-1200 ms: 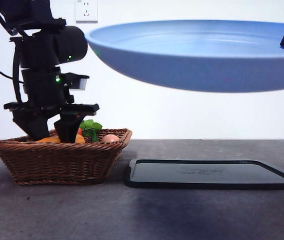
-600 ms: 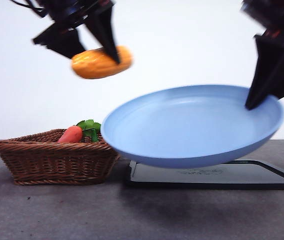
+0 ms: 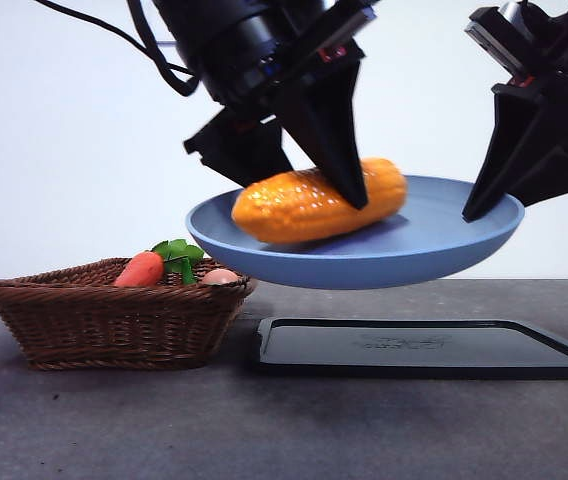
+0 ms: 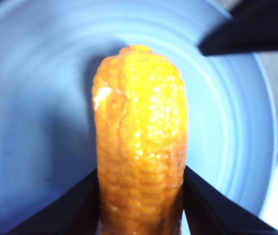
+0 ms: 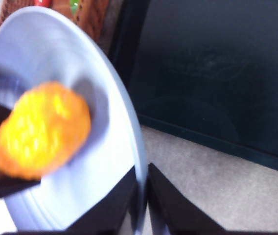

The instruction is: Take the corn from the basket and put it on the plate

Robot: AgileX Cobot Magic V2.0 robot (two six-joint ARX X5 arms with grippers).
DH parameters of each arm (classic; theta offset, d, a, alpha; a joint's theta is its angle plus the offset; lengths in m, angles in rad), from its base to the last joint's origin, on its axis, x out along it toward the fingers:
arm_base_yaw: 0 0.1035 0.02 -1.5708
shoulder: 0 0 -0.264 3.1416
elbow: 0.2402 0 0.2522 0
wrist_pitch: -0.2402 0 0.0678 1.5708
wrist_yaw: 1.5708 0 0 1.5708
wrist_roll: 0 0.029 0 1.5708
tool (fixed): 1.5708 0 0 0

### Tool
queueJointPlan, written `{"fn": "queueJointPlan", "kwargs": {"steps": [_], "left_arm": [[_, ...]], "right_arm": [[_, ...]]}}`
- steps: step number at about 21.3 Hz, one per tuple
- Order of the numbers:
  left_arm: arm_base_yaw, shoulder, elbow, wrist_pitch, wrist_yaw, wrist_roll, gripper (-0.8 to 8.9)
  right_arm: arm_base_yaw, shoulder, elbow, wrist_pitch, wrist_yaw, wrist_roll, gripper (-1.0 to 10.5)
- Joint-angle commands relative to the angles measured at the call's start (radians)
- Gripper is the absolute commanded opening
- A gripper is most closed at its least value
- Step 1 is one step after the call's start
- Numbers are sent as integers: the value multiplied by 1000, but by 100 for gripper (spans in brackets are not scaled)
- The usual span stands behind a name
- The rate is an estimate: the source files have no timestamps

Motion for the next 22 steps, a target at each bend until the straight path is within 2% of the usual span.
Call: {"fn": "queueJointPlan", "kwargs": {"steps": [1,4,6,13,22], "left_arm": [[-24,27,19,2,-2,48,171],[-38,28,19,-7,-2,48,312],[-46,28,19,-8,-2,48,360],[-47,27,25,-15,-1,47,365],[-47,27,160,-165,-1,68,365]], "right_arm": [[3,8,18,20,-37,11,1],[3,8,18,20,-56,11,1],[3,8,18,20,-57,11,1],[3,8,18,20,-57,10,1],[3,9,18,20,-54,6,1]]}}
